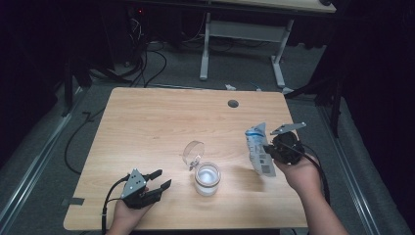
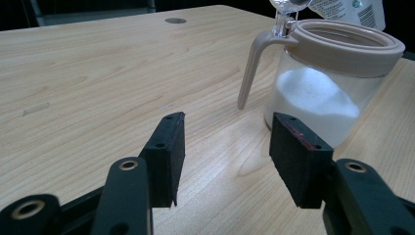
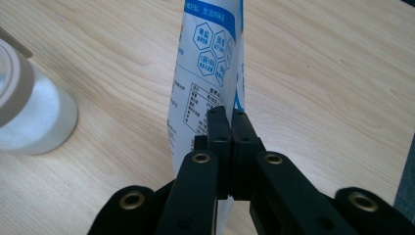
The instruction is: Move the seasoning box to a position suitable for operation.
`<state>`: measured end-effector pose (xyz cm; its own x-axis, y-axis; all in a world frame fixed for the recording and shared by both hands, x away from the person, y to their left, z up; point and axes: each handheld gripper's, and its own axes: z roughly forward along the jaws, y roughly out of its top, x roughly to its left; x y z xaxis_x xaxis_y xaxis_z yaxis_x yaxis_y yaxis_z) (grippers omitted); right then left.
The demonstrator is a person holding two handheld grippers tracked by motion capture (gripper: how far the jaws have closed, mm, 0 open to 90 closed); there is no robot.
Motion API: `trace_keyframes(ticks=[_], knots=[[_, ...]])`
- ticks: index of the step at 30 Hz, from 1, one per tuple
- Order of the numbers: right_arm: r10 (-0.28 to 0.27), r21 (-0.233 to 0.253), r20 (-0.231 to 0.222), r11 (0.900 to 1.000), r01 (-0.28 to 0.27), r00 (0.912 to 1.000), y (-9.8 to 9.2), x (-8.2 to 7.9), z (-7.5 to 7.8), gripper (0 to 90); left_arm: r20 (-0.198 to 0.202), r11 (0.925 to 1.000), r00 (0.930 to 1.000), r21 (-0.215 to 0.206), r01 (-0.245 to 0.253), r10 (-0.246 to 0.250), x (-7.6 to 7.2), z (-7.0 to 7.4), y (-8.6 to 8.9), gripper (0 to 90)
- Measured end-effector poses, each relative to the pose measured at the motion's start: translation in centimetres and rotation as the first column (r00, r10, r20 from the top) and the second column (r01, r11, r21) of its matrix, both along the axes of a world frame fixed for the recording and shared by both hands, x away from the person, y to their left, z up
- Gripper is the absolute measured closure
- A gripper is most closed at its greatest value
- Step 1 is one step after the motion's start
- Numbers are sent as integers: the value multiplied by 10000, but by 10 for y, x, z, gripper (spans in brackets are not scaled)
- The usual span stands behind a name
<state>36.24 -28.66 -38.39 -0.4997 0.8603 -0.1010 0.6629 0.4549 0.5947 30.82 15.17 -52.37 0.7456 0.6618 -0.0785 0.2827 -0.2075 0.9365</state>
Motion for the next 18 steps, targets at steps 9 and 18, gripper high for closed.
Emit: trace_keyframes(ticks=[9, 18], knots=[[-38, 317, 309, 9995, 28, 9995, 4, -6, -13, 900, -3, 10000, 10000, -30, -16, 16, 0, 0, 1, 479], [-168, 867, 670, 9962, 109, 9976, 0, -15, -24, 900, -38, 10000, 10000, -4, 13, -13, 0, -1, 0, 479]])
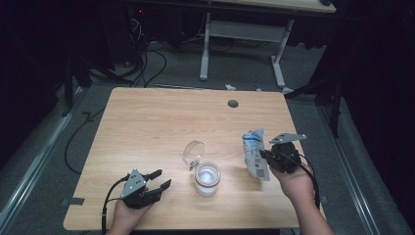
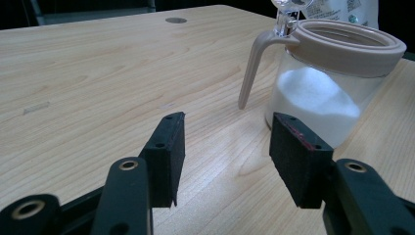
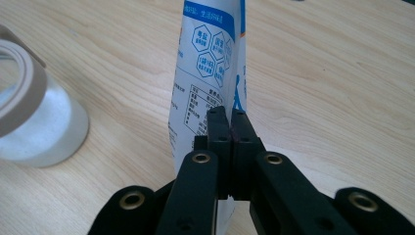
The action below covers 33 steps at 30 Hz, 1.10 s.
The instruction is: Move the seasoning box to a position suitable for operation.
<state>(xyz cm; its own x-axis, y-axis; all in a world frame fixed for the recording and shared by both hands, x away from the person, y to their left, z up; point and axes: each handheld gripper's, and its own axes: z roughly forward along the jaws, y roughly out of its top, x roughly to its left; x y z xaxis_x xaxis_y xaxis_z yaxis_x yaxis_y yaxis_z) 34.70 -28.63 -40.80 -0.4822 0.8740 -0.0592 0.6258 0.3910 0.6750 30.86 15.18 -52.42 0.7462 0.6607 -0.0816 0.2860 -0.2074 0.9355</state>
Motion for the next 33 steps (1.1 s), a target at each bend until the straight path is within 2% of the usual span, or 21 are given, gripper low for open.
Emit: trace_keyframes(ticks=[1, 5, 12, 16, 20, 23, 25, 27, 33], knots=[[-50, 211, 165, 9998, 47, 9999, -1, -2, -2, 900, -3, 10000, 10000, 2, 13, -13, 0, 0, 0, 479], [-157, 455, 405, 9989, 138, 9991, -1, -7, -8, 900, 6, 10000, 10000, 16, 14, -14, 0, 0, 0, 479], [-241, 665, 834, 9976, 186, 9962, -2, -13, -17, 900, -25, 9999, 9999, -25, -127, 127, 2, 1, 3, 478], [-304, 965, 1025, 9951, 205, 9943, -3, -17, -21, 900, -94, 9999, 9998, 3, -171, 171, 3, 3, 6, 480], [-329, 1084, 1269, 9939, 191, 9914, -2, -21, -24, 900, -59, 9996, 9997, 172, -230, 231, 4, 5, 9, 480], [-354, 1184, 1498, 9928, 176, 9881, -2, -24, -27, 900, -69, 9990, 9996, 341, -288, 291, 6, 5, 13, 479], [-438, 1527, 1519, 9881, 203, 9874, -3, -25, -30, 900, -98, 9987, 9994, 400, -328, 333, 7, 5, 18, 477], [-457, 1662, 1617, 9859, 184, 9858, -4, -25, -33, 900, -156, 9983, 9989, 396, -439, 445, 9, 5, 23, 473], [-488, 1795, 2107, 9837, 104, 9763, -4, -29, -37, 900, -315, 9944, 9954, 585, -880, 900, 13, 5, 39, 469]])
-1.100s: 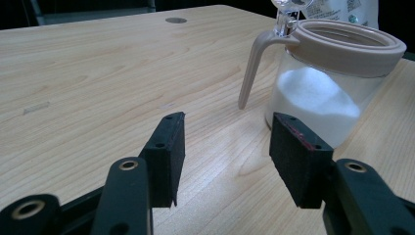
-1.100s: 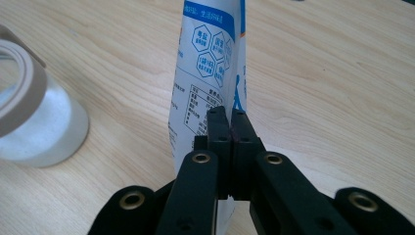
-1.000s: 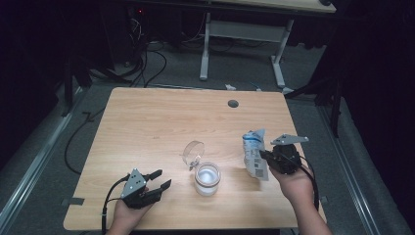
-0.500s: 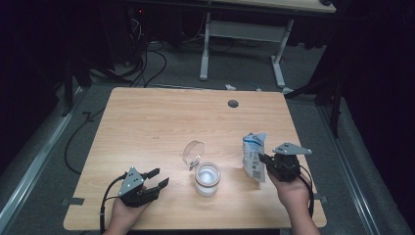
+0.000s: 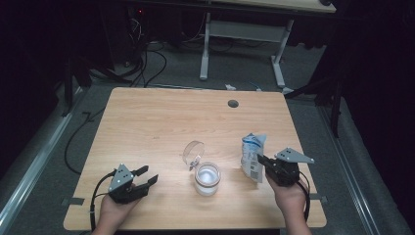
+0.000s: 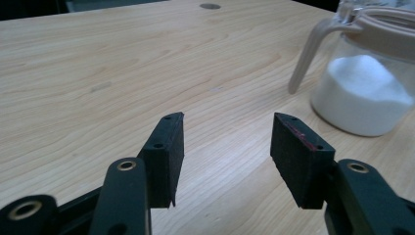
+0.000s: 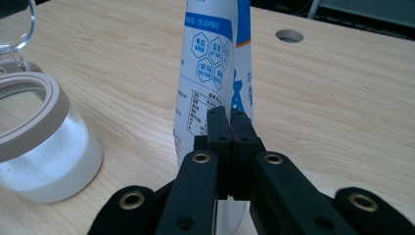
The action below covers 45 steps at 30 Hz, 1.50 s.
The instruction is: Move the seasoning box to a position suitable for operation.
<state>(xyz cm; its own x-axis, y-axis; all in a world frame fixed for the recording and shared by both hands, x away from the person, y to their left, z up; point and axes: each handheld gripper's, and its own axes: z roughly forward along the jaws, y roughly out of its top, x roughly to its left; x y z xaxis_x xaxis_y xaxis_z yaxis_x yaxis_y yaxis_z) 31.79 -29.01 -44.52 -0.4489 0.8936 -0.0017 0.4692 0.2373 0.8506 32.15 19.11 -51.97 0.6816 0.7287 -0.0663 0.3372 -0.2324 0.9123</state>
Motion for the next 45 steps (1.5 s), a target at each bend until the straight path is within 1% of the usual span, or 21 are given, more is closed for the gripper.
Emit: trace_keyframes(ticks=[2, 4, 5, 9, 10, 11, 12, 14, 16, 19, 24, 26, 29, 32, 34, 35, 36, 38, 40, 43, 45], knots=[[-60, 289, 138, 9996, 56, 9999, -1, -1, -3, 900, -95, 9999, 9998, -63, -161, 161, 0, -1, 5, 468], [-63, 712, 260, 9974, 45, 9996, -4, -1, -7, 900, -218, 9996, 9994, -44, -282, 281, 0, -4, 8, 468], [-120, 820, 342, 9966, 92, 9993, -4, -1, -9, 900, -184, 9994, 9992, 3, -358, 358, 0, -4, 9, 468], [-146, 951, 731, 9954, 76, 9972, -3, -2, -14, 900, -151, 9985, 9984, 24, -542, 542, 0, -3, 10, 464], [-129, 957, 881, 9954, 44, 9960, -2, -2, -16, 900, -123, 9982, 9982, 105, -583, 585, 0, -4, 9, 464], [-129, 957, 881, 9954, 44, 9960, -2, -2, -16, 900, -127, 9977, 9979, 242, -636, 640, -1, -5, 8, 464], [-110, 1027, 1024, 9947, 4, 9947, -2, -4, -18, 900, -115, 9970, 9976, 381, -680, 685, -1, -6, 8, 464], [-55, 1107, 1116, 9938, -69, 9937, -3, -4, -18, 900, -116, 9957, 9971, 549, -750, 758, -1, -7, 7, 464], [19, 1173, 1059, 9930, -144, 9944, -4, -3, -19, 900, -112, 9954, 9968, 552, -787, 794, -1, -7, 6, 464], [-19, 1386, 1156, 9902, -142, 9933, -8, -6, -18, 900, -70, 9951, 9968, 599, -790, 795, -2, -8, 5, 464], [-160, 1448, 1394, 9895, -44, 9901, -13, -10, -15, 900, -10, 9949, 9967, 600, -810, 812, -4, -8, 6, 464], [-291, 1480, 1435, 9890, 76, 9892, -14, -11, -15, 900, 18, 9951, 9968, 579, -799, 800, -5, -7, 8, 463], [-332, 1422, 1497, 9898, 118, 9882, -14, -10, -15, 900, 55, 9950, 9965, 548, -836, 834, -7, -7, 13, 463], [-428, 1415, 1508, 9897, 212, 9876, -17, -8, -16, 900, 98, 9947, 9957, 445, -929, 926, -10, -6, 18, 463], [-470, 1518, 1500, 9881, 240, 9876, -19, -6, -16, 900, 70, 9940, 9948, 385, -1022, 1021, -11, -6, 22, 463], [-475, 1447, 1525, 9892, 253, 9872, -20, -4, -16, 900, 41, 9937, 9944, 378, -1054, 1053, -11, -6, 23, 463], [-516, 1418, 1492, 9894, 303, 9875, -21, -2, -16, 900, -49, 9938, 9946, 396, -1036, 1038, -12, -7, 26, 462], [-535, 1386, 1551, 9898, 319, 9865, -21, 0, -16, 900, -57, 9937, 9944, 384, -1055, 1057, -12, -8, 26, 462], [-642, 1360, 1618, 9898, 422, 9847, -23, 2, -16, 900, -59, 9933, 9943, 462, -1059, 1063, -14, -8, 27, 461], [-741, 1418, 1679, 9886, 503, 9830, -27, 6, -17, 900, -58, 9929, 9941, 513, -1078, 1082, -17, -8, 28, 460], [-830, 1404, 1725, 9883, 589, 9815, -29, 9, -18, 900, -59, 9925, 9936, 487, -1122, 1127, -18, -8, 29, 460]])
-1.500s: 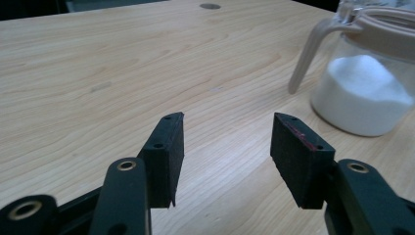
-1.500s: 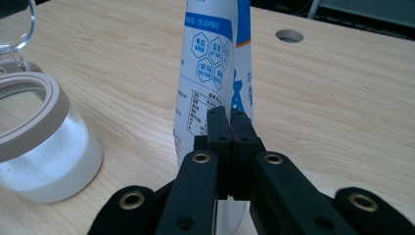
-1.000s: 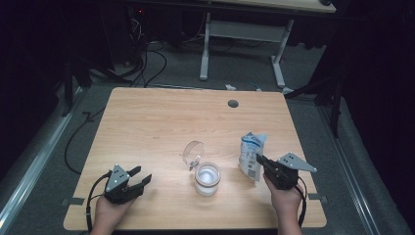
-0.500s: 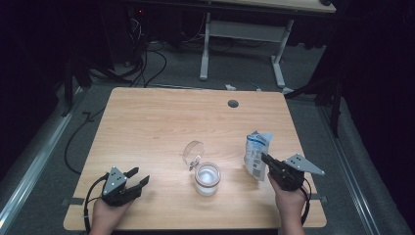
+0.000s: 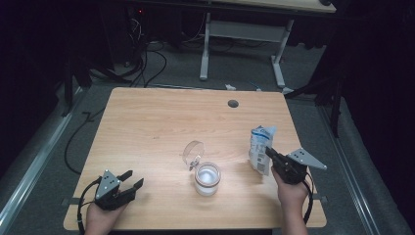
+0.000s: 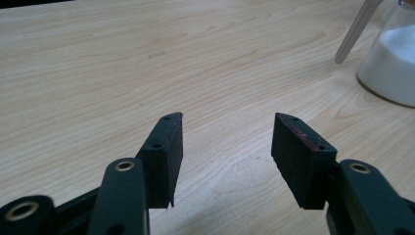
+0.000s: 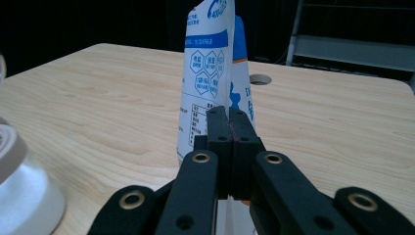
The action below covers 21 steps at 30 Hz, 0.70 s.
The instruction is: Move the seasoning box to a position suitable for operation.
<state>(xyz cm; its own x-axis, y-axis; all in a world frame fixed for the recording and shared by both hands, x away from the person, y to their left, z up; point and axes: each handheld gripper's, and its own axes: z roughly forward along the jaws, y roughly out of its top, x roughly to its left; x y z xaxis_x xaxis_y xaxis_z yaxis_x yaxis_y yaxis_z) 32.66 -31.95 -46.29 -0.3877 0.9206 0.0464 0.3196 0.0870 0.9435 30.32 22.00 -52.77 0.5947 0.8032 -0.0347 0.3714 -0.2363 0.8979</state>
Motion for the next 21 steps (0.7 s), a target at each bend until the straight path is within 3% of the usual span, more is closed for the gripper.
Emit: trace_keyframes(ticks=[8, 15, 21], knots=[[-44, -1, -94, 10000, 44, 9999, -3, 5, -8, 900, -13, 9998, 10000, -208, 46, -47, -1, 2, 1, 459], [-231, 233, -226, 9995, 236, 9995, -13, -4, -13, 899, -98, 9991, 9993, -207, 370, -372, 2, 3, -5, 455], [-254, 84, -239, 9996, 256, 9994, -14, -9, -14, 896, -118, 9977, 9979, -224, 632, -635, 4, 3, -10, 454]])
